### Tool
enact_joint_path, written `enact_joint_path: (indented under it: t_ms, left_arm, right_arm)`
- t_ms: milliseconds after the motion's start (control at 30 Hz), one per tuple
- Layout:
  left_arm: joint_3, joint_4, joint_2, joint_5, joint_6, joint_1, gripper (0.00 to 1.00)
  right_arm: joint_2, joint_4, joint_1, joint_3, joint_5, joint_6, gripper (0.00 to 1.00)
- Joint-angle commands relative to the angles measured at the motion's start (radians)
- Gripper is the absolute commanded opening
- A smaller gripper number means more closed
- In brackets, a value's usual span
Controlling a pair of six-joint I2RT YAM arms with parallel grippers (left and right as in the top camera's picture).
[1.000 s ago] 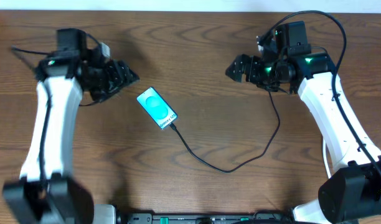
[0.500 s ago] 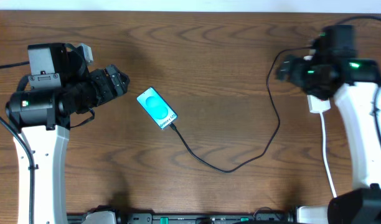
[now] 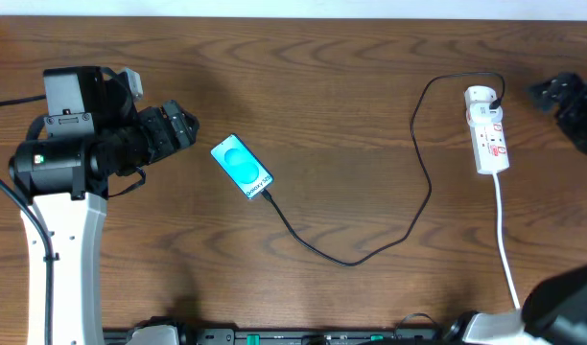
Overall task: Plug charger to phone and switch on socket
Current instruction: 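Move the right gripper over the power strip's orange switch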
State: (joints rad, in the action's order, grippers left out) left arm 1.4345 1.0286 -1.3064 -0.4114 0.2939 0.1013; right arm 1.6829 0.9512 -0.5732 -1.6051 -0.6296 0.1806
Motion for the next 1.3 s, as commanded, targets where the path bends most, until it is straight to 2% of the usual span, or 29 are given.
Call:
enact_joint_path:
  t_ms: [0,267,367,800,1267]
  left_arm:
    - [0.0,0.006,-0.001,0.017,-0.01,0.002,0.89]
    - [0.0,0.022,-0.001,0.039,-0.013,0.002,0.9]
    - [0.0,0.025,-0.001,0.04,-0.013,0.001,0.9]
    - [0.0,0.026,-0.001,0.04,-0.013,0.001,0.9]
    - [0.0,0.041,-0.001,0.066,-0.013,0.001,0.9]
  right_arm:
    - [0.151,0.087,-0.007,-0.154,-0.148,-0.148,0.99]
    - [0.483,0.427,0.014,-0.544,-0.134,-0.41,0.99]
    - [0.555,0.458,0.014,-0.607,-0.053,-0.413,0.99]
    - [0.701,0.427,0.034,-0.625,-0.005,-0.454,0.99]
    - [0.718,0.416,0.136,-0.624,0.114,-0.465,0.99]
